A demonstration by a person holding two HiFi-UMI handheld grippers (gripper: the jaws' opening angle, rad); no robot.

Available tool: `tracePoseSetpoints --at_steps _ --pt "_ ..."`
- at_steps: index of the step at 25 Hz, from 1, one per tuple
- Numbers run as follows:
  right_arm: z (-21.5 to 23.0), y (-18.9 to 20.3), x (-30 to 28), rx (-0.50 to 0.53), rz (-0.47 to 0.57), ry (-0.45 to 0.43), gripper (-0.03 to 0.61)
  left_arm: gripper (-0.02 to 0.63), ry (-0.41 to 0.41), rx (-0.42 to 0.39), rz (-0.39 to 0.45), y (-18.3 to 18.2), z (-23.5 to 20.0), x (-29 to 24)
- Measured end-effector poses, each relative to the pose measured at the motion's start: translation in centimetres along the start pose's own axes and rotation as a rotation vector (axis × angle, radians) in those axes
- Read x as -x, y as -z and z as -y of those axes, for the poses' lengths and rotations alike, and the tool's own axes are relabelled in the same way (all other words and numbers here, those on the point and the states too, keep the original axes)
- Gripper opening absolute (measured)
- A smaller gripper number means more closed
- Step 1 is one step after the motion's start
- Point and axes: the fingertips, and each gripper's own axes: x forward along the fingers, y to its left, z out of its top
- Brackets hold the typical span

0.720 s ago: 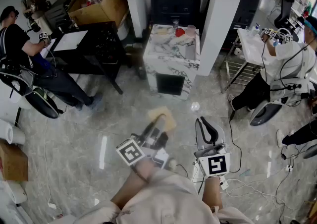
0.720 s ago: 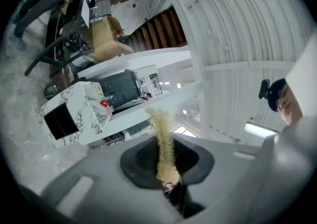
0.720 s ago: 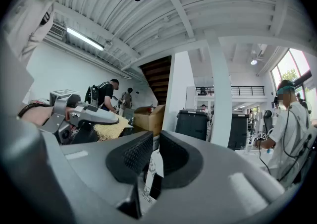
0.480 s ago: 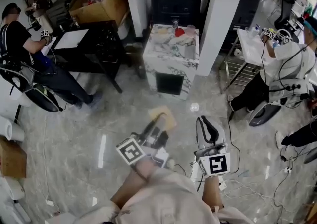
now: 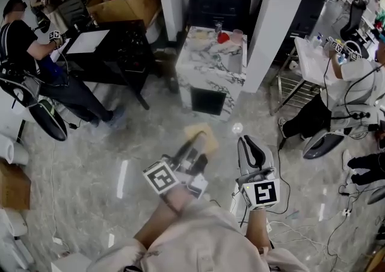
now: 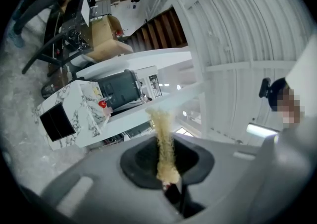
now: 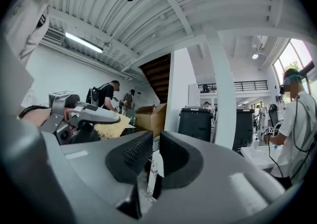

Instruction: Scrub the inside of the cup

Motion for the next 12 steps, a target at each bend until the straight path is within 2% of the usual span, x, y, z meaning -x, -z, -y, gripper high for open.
tracePoseSetpoints --at_steps 12 --pt "4.9 0.9 -11.3 0.004 -0.056 0.063 0.038 0.025 0.033 0.048 -0.046 -7.0 -6.8 -9.0"
